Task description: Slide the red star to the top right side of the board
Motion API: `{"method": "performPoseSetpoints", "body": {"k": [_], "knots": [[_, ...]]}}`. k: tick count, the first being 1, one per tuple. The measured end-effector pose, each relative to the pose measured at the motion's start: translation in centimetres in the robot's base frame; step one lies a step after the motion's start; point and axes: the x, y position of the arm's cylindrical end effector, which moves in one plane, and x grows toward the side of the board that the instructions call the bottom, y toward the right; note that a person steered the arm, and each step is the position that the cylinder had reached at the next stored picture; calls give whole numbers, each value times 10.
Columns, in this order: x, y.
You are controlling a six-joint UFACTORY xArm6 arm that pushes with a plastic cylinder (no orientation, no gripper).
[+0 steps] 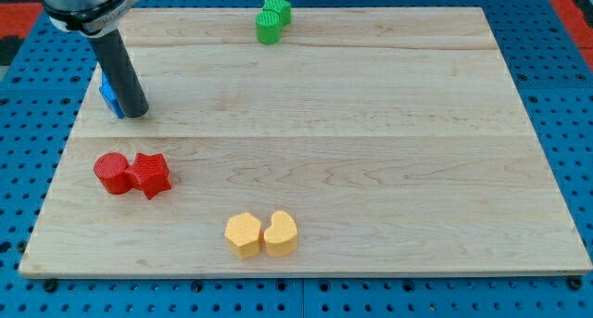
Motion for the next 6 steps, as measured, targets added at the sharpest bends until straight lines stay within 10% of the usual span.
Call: {"method": "performPoseSetpoints", "body": {"k": [3, 6], "knots": [[43, -78], [126, 58]]}}
